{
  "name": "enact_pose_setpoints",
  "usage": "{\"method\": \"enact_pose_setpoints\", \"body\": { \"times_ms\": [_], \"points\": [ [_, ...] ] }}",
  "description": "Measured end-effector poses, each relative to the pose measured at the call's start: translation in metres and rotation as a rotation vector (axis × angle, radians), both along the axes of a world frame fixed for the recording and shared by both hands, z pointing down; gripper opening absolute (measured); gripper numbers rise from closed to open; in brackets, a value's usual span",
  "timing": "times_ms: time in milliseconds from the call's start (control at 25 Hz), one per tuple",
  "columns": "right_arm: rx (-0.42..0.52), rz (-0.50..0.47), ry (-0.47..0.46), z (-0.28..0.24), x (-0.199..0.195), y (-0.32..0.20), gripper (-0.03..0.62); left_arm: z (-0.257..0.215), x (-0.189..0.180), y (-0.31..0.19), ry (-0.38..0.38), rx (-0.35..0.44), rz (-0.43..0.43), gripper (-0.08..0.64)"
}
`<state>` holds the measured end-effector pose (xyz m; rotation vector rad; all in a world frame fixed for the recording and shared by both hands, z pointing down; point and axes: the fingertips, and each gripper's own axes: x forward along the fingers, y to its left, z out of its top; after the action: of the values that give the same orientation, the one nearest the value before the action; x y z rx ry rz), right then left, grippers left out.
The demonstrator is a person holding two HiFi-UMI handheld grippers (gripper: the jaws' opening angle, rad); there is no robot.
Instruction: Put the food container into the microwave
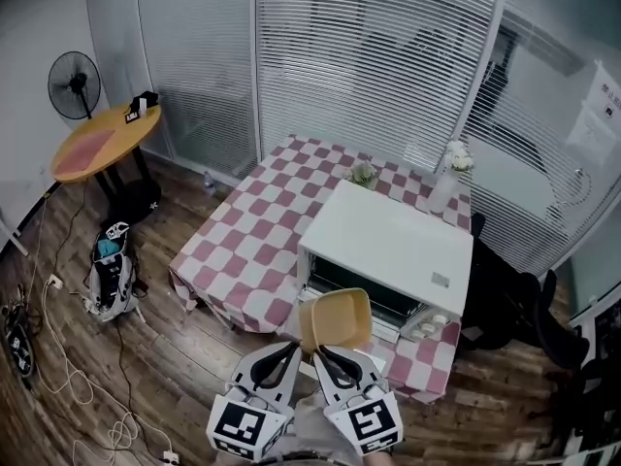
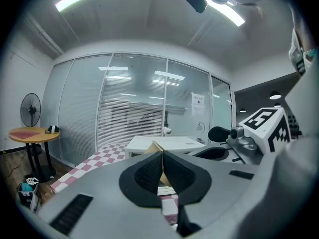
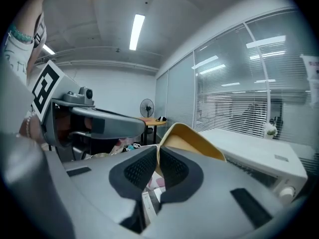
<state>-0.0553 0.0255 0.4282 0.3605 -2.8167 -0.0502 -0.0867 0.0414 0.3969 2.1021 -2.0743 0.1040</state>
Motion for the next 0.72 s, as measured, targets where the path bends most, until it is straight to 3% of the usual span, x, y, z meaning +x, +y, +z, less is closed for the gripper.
{"method": "enact_pose_setpoints", "body": {
  "times_ms": [480, 720],
  "points": [
    [-0.114, 0.050, 0.106, 0.046, -0.004, -0.066, 0.014, 0.012, -0.011, -0.100, -0.009, -0.052, 0.107, 0.012],
    [-0.110, 0.076, 0.138, 0.070, -0.007, -0.086, 0.014, 0.029, -0.015, -0.121, 0.009, -0.099, 0.137, 0.012]
  ]
}}
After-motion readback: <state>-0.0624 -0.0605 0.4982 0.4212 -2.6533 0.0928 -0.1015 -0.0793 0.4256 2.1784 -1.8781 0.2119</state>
